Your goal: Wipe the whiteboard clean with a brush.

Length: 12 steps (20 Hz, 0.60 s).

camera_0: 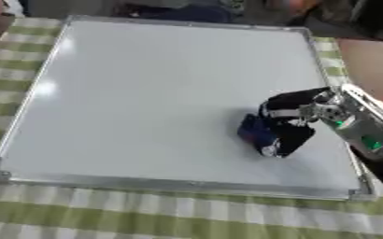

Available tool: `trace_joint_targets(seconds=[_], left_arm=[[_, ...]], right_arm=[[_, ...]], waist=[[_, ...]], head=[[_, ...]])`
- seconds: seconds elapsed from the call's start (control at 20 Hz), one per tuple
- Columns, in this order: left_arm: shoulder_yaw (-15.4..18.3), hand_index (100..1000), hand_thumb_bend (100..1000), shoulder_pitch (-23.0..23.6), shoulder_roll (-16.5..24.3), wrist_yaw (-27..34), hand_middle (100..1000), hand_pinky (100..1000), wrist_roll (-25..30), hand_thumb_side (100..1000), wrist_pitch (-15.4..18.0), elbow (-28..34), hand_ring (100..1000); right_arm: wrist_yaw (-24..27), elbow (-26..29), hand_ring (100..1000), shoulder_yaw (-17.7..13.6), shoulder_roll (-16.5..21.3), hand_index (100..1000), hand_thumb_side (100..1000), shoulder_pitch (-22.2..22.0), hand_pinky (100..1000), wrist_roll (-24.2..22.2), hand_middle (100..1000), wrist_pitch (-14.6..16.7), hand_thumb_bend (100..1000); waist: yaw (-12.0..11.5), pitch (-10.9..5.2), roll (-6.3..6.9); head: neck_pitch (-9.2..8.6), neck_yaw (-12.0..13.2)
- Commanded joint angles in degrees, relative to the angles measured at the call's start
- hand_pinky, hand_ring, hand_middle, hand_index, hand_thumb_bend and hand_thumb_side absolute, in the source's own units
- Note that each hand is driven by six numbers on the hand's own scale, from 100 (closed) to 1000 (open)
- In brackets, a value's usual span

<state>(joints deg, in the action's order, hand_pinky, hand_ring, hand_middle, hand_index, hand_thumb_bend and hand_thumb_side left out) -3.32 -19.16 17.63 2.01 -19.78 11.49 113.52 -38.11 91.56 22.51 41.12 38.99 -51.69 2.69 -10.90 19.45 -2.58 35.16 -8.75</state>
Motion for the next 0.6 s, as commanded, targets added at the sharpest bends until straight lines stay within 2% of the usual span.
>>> trace_joint_targets(seconds=[0.05,0.4,0.45,0.5,0.6], left_arm=[[-0.1,688,180,-0.6,1.0,0.1,769,634,0.2,1000,0.0,1.1,773],[-0.1,687,179,-0.6,1.0,0.2,769,634,0.3,1000,0.0,1.1,773],[-0.1,687,179,-0.6,1.0,0.2,769,634,0.3,1000,0.0,1.1,774],[-0.1,687,180,-0.6,1.0,0.2,769,634,0.4,1000,0.0,1.1,774],[-0.1,687,179,-0.6,0.9,0.2,770,634,0.4,1000,0.0,1.1,774]], right_arm=[[1.6,3.1,689,0.1,2.1,639,539,0.5,575,-0.3,405,-0.5,100],[-0.2,3.8,698,0.5,2.2,647,518,0.5,578,-0.3,407,-0.5,100],[-0.8,3.6,702,0.4,2.2,650,488,0.5,580,-0.3,407,-0.4,100],[-1.4,3.4,702,0.4,2.2,650,513,0.5,580,-0.3,407,-0.3,100],[-2.9,2.8,707,0.2,2.2,654,508,0.4,582,0.0,409,-0.1,100]], waist=[[0.1,-1.05,0.2],[-0.1,-1.0,0.27],[-0.1,-0.98,0.27],[-0.1,-0.97,0.26],[-0.1,-0.92,0.25]], head=[[-0.57,-0.2],[-0.85,-0.4],[-0.89,-0.4],[-0.93,-0.4],[-1.02,-0.3]])
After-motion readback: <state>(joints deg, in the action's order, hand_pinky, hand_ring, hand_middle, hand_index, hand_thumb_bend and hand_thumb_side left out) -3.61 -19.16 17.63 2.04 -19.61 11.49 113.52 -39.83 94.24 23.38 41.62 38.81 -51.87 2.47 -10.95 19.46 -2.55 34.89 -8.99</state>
